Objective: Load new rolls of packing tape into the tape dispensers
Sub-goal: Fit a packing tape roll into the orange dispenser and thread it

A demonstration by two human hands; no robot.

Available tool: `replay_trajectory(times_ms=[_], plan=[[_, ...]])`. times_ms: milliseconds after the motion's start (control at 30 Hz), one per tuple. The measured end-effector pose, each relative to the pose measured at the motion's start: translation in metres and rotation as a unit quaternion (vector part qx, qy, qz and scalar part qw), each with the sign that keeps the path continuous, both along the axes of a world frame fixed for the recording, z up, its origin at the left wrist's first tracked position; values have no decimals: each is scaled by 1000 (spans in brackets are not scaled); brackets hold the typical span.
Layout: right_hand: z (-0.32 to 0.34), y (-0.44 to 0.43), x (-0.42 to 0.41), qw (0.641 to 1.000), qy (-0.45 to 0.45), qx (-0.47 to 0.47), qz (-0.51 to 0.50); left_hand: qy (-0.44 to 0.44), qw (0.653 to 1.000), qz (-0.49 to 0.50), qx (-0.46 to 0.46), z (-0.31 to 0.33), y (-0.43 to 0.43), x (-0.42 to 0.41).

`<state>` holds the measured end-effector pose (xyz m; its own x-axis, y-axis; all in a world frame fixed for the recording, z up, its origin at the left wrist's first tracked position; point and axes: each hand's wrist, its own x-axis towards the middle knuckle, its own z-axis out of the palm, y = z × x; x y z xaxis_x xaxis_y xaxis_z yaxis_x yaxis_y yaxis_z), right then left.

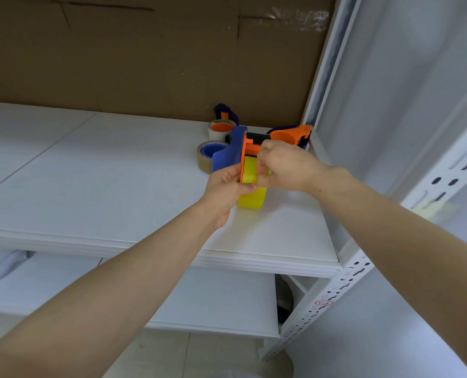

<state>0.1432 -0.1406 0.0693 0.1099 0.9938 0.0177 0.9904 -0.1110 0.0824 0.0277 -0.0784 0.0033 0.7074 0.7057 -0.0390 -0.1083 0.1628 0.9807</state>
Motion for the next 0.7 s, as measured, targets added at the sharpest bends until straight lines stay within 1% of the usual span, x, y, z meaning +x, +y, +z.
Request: replay_trajectory(times_ms=[100,200,233,300,467,600,700], plan=[[1,0,1,1000,-6,2,12,3,1000,-1,2,0,1,0],[3,-4,7,997,72,33,11,4,1000,9,-13,0,4,-1],[3,-5,9,996,82,36,12,4,1000,9,-15,0,4,-2],[1,-6,11,997,68,36,15,6,1000,4,-9,0,4,-1],[-5,-4,9,996,36,79,32,9,1000,12,-16,0,4,0],[-8,-3,6,997,-14,66,30,9,1000,5,-6,-3,6,1],[-11,-5,7,997,-16,75,25,3,1000,-5,0,-4,7,2]])
